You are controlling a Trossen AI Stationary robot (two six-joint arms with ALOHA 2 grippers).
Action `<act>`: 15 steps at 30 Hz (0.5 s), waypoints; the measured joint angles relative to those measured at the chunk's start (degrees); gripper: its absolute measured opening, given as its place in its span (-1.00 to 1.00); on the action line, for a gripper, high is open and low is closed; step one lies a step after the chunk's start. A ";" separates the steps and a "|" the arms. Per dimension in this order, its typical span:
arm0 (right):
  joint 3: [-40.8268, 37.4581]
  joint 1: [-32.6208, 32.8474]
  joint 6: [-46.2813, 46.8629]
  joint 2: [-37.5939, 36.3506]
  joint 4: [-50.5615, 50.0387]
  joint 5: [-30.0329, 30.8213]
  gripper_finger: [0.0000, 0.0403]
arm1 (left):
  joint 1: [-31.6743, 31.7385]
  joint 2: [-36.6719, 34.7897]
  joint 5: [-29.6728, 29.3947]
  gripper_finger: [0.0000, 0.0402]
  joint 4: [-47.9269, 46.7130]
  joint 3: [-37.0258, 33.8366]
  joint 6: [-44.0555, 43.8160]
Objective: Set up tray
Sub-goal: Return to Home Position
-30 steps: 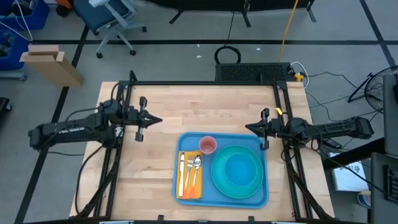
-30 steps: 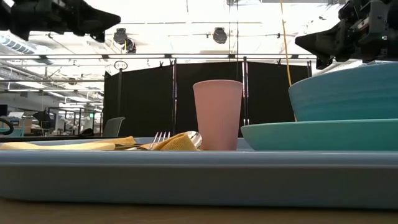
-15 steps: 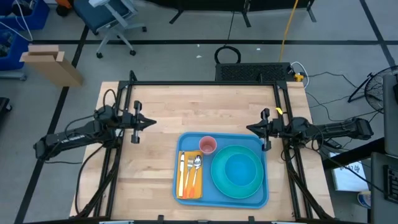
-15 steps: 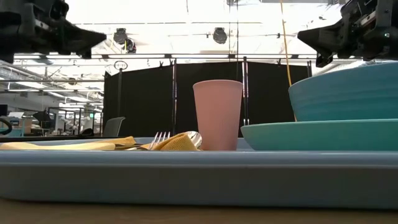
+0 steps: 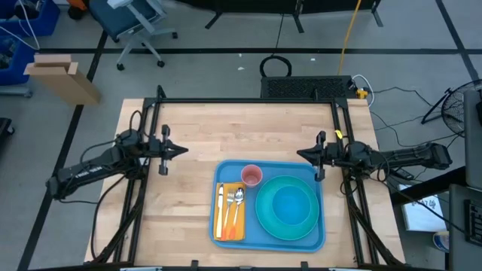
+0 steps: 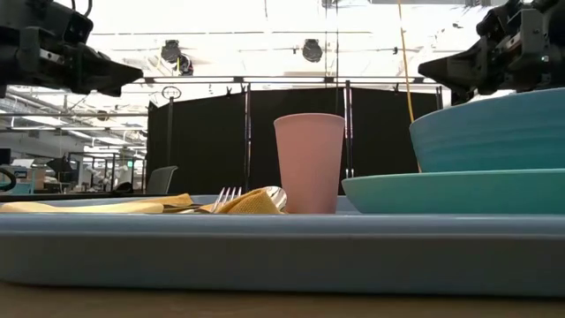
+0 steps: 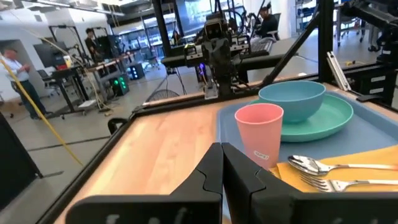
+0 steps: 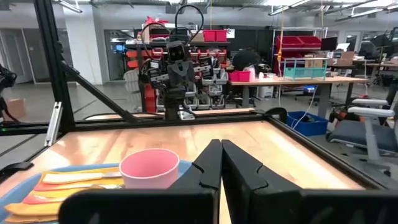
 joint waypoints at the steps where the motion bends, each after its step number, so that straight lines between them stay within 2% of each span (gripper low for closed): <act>1: -0.02 -0.14 -0.50 0.00 0.04 0.00 -1.00 | 0.00 -0.53 -0.07 -1.00 -0.41 0.00 0.20; 10: -0.02 -3.08 -1.57 0.02 0.00 -0.46 -1.00 | 2.00 -1.64 -0.17 -1.00 -2.22 -1.26 0.12; 15: -0.02 -4.69 -0.83 0.02 -0.21 -3.28 -1.00 | 3.38 -1.13 0.88 -1.00 -0.90 -3.65 -2.03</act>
